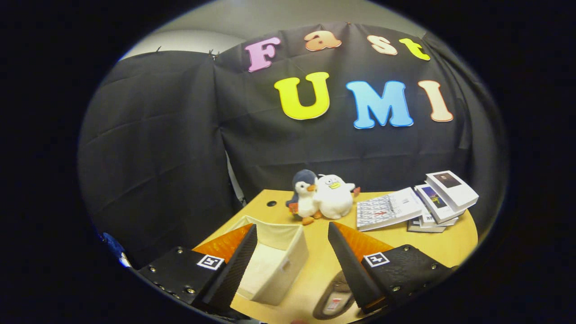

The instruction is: Open the storage box then place both shoes into the box .Put the left shoe in first, then the right shoe, with the right side of both shoes facing outward in a uniform manner.

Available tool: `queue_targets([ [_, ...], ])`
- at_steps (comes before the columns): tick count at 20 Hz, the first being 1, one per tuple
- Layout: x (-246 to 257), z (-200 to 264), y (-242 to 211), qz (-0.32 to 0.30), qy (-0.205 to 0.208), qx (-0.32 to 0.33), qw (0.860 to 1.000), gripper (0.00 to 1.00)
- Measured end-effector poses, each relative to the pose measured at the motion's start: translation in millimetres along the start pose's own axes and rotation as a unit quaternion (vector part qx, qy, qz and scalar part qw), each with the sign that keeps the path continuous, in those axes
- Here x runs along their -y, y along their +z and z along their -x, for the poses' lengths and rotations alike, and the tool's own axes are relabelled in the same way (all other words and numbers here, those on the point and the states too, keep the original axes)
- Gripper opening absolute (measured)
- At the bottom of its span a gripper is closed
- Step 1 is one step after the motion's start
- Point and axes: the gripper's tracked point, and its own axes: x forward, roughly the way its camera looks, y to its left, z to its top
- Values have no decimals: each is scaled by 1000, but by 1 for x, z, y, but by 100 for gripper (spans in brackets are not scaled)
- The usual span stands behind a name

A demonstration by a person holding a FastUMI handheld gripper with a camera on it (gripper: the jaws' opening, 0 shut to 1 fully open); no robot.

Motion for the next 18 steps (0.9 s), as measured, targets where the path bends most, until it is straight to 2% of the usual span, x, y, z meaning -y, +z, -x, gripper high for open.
queue_targets([
  [2,24,-1,-22,-4,-20,-18,1000,97],
  [11,88,-10,-130,-15,-55,-124,991,98],
  [18,107,-10,-195,-6,-54,-219,974,98],
])
